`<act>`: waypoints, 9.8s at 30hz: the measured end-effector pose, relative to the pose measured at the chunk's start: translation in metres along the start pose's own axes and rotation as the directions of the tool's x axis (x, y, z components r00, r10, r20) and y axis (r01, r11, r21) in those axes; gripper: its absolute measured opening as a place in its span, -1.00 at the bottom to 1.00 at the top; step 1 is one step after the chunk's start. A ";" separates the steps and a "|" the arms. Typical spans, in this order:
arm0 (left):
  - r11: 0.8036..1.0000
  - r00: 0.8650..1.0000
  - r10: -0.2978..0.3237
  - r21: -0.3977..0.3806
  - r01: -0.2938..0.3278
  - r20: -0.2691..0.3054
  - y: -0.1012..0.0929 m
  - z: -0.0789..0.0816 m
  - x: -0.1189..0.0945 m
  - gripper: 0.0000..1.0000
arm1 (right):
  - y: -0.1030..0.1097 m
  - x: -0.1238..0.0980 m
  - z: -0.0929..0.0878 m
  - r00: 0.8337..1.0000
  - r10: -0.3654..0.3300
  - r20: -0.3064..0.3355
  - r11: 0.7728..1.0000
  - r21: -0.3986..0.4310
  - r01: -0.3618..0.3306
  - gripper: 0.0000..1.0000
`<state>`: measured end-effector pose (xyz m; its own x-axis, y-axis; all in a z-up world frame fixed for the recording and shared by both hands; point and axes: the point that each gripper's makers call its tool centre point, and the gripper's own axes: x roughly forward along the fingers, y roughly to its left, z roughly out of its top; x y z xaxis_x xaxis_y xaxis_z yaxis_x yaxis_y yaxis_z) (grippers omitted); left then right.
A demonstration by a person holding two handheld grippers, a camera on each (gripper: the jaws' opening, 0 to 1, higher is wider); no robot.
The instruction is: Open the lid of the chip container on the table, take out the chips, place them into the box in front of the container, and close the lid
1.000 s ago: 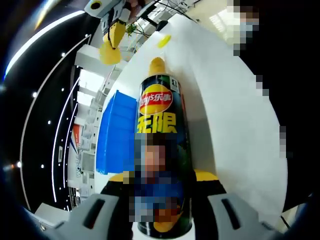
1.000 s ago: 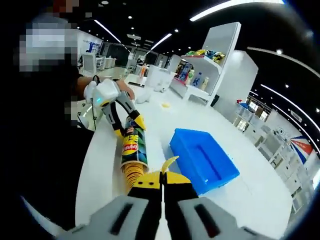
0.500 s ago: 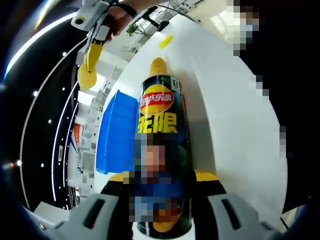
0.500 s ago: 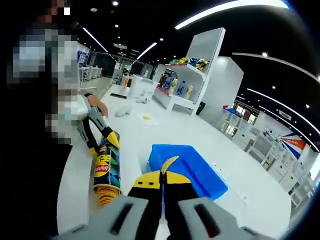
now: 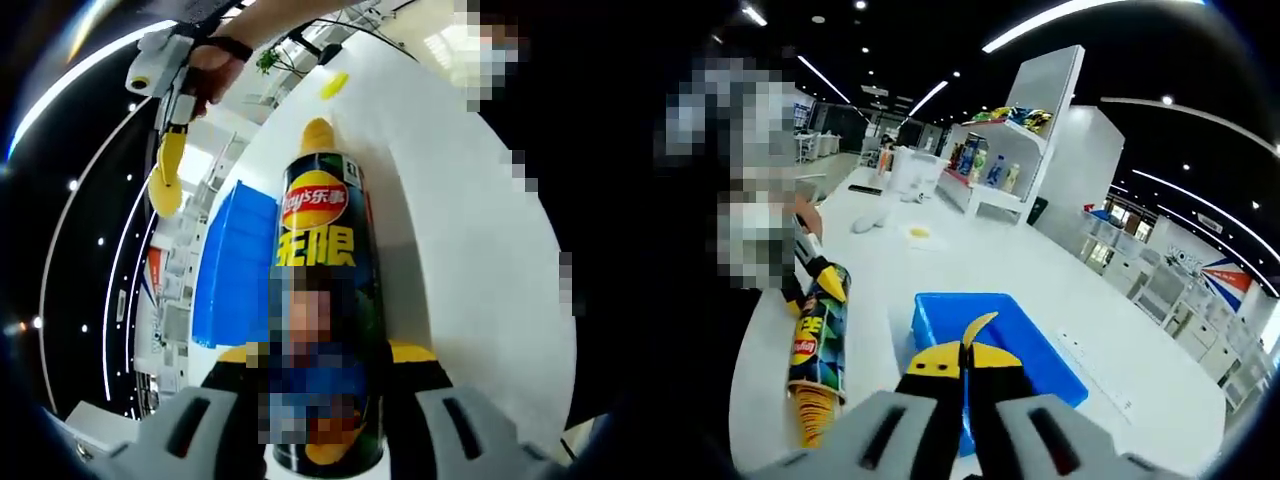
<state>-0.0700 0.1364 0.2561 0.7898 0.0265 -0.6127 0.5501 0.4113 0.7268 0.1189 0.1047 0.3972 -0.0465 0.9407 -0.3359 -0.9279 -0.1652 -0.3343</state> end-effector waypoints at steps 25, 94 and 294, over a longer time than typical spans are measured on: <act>1.000 1.000 -0.003 -0.001 0.003 -0.002 0.002 -0.002 -0.001 -0.11 | -0.041 0.076 -0.024 0.995 0.024 -0.095 0.998 0.066 -0.018 -0.98; 1.000 1.000 -0.004 -0.001 0.004 0.006 0.001 -0.001 0.001 -0.11 | -0.029 0.071 -0.066 0.979 0.064 -0.195 0.998 0.017 -0.062 -0.66; 0.999 0.997 -0.028 -0.028 0.030 0.067 0.006 -0.001 0.005 -0.11 | 0.170 -0.009 -0.075 0.979 -0.020 0.205 0.860 0.503 -0.088 -0.72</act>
<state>-0.0631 0.1404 0.2574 0.7906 -0.0457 -0.6107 0.5655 0.4371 0.6994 -0.0104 0.0463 0.2779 -0.1025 0.9846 -0.1414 -0.9799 -0.0755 0.1848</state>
